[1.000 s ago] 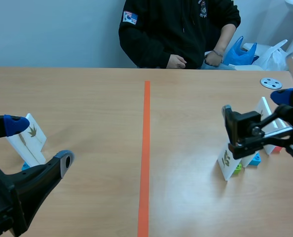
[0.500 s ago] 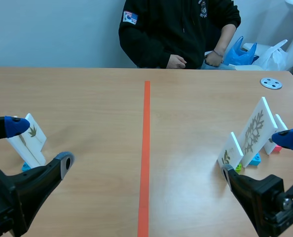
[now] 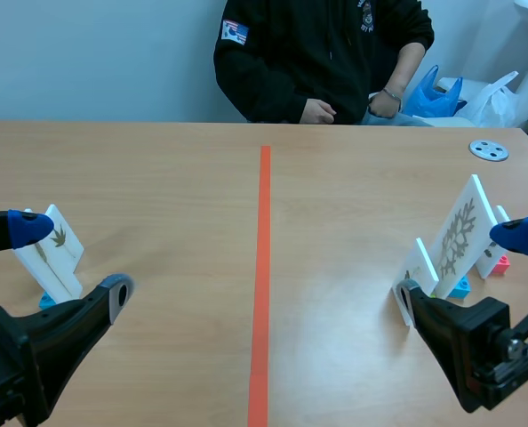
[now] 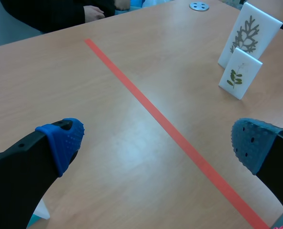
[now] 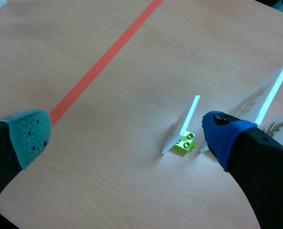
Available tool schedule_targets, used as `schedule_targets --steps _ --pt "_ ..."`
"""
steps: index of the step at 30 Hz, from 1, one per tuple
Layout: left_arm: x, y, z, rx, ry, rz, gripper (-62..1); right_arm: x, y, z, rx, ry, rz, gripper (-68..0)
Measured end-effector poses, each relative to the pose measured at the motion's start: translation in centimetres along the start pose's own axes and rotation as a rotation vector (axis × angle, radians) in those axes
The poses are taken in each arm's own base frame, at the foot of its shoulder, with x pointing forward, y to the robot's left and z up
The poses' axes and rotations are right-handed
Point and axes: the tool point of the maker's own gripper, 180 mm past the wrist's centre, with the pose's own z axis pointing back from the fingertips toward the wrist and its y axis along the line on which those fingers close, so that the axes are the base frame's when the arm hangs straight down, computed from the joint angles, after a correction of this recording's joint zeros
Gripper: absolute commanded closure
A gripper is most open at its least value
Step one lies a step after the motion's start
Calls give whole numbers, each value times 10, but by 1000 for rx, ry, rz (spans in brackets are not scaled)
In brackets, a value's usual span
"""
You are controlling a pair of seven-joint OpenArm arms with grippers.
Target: Sort the leaf by its shape. The table is split by an orange tape line. A compound leaf with several leaflets goes to the left side, a simple leaf with one blade goes to the right side. Return to the home posture when a red brick is placed on the table.
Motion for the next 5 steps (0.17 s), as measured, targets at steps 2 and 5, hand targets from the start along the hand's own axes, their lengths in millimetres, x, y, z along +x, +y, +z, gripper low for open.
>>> schedule_targets --steps 2,5 --pt "0 0 0 0 0 0 -623 1 0 0 0 -6 0 -679" --pt "0 0 0 0 0 0 -623 1 0 0 0 -5 0 -679"
